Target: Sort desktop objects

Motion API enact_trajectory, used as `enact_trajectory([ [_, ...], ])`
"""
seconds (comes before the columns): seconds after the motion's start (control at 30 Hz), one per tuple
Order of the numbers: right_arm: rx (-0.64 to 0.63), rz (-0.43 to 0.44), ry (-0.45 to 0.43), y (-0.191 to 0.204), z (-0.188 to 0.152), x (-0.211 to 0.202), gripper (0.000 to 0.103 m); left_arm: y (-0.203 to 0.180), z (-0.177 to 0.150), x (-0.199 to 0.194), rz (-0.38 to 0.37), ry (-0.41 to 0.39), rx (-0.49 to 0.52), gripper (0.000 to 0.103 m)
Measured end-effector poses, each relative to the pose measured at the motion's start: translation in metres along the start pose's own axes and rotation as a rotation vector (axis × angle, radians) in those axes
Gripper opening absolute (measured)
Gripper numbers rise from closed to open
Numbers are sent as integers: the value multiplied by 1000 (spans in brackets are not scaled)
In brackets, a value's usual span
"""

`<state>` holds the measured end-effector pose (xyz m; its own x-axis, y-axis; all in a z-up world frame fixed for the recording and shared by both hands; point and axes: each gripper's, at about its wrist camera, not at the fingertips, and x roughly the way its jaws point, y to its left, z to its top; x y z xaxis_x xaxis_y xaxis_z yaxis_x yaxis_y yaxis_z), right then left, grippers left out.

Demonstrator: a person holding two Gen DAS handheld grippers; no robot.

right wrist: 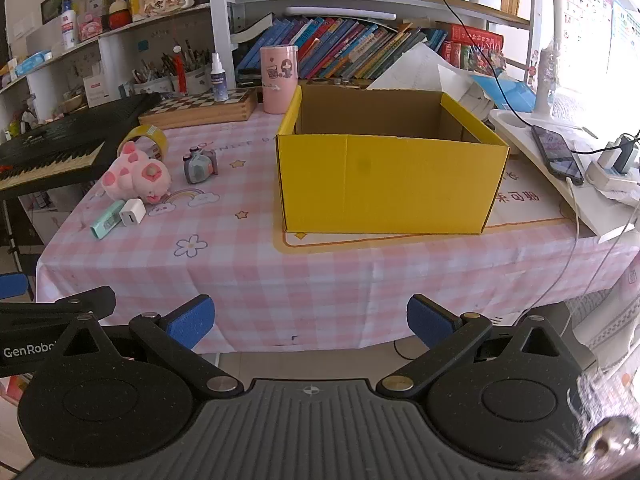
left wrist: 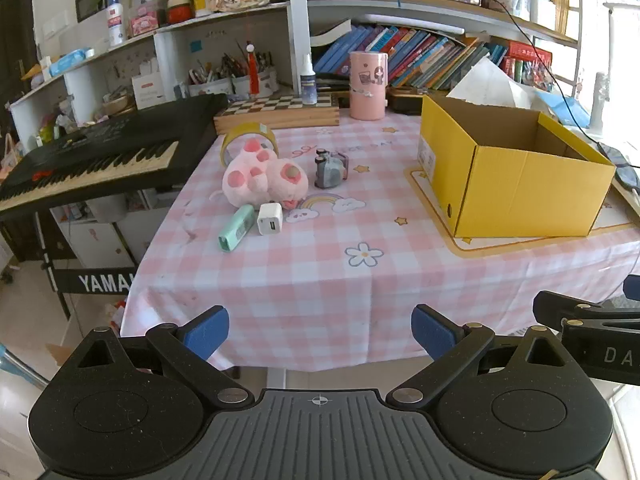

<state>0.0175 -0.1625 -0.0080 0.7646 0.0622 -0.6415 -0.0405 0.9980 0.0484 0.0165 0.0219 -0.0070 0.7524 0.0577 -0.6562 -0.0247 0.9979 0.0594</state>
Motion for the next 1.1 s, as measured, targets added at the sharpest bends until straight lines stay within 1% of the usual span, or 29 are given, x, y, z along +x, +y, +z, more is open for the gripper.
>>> enact_trajectory([
  [0.53, -9, 2, 3, 3, 1, -1, 103, 1, 0, 2, -1, 6, -2, 99],
  [0.73, -8, -2, 15, 5, 0, 2, 103, 1, -2, 4, -19, 20, -8, 99],
  [1.1, -10, -17, 13, 12, -2, 2, 103, 9, -3, 3, -23, 13, -12, 99],
])
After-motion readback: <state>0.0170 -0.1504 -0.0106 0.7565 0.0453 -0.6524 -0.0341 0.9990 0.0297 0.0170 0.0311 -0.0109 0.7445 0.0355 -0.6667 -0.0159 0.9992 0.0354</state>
